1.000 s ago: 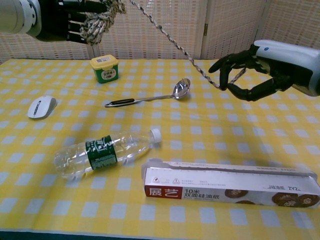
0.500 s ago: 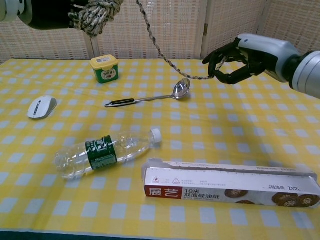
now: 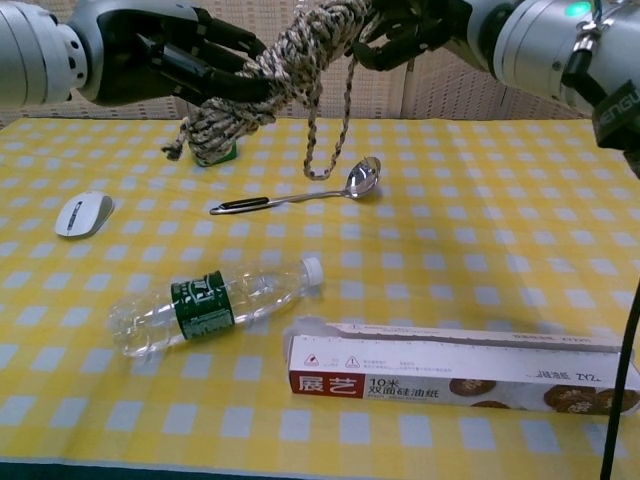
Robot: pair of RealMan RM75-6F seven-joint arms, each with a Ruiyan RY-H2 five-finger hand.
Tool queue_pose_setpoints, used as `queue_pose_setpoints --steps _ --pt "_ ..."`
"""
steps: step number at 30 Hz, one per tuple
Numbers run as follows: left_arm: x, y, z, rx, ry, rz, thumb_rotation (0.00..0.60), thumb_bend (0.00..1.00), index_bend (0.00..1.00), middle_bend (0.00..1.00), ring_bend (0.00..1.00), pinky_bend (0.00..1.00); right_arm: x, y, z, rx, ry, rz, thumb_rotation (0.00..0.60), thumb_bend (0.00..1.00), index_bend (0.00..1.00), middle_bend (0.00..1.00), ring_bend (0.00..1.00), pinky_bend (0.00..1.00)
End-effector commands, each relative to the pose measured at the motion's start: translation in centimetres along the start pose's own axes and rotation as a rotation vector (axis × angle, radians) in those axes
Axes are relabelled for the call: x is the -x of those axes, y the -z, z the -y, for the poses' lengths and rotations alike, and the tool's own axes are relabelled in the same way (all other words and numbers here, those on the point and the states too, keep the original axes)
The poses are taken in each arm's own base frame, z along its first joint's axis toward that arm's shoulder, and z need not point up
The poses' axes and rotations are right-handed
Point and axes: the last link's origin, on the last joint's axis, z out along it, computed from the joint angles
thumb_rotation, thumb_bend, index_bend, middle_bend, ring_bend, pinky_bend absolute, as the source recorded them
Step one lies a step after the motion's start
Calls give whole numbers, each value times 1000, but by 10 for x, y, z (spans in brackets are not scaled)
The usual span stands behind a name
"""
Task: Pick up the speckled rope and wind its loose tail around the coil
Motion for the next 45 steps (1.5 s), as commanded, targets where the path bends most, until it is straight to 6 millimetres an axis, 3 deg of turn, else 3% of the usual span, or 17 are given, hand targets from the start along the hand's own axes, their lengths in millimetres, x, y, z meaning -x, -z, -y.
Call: queue_pose_setpoints --steps 1,14,27,35,45 --pt "9 -4 0 8 -61 11 600 516 599 609 567 582 3 -3 15 -29 -14 -12 600 614 626 234 165 50" --pt "34 -14 -5 2 -164 49 600 514 598 609 565 578 3 3 41 -109 -58 -13 600 614 626 235 164 50" --pt "41 -41 10 -166 -136 10 600 515 596 609 567 580 14 30 62 -217 -29 51 600 614 626 234 164 50" --pt "21 -51 24 -299 87 -51 600 517 596 609 571 590 25 50 64 -266 51 83 600 615 626 235 164 49" --pt "-22 -36 32 -303 252 -153 600 518 596 609 571 594 24 70 36 -226 66 61 600 614 626 234 158 50"
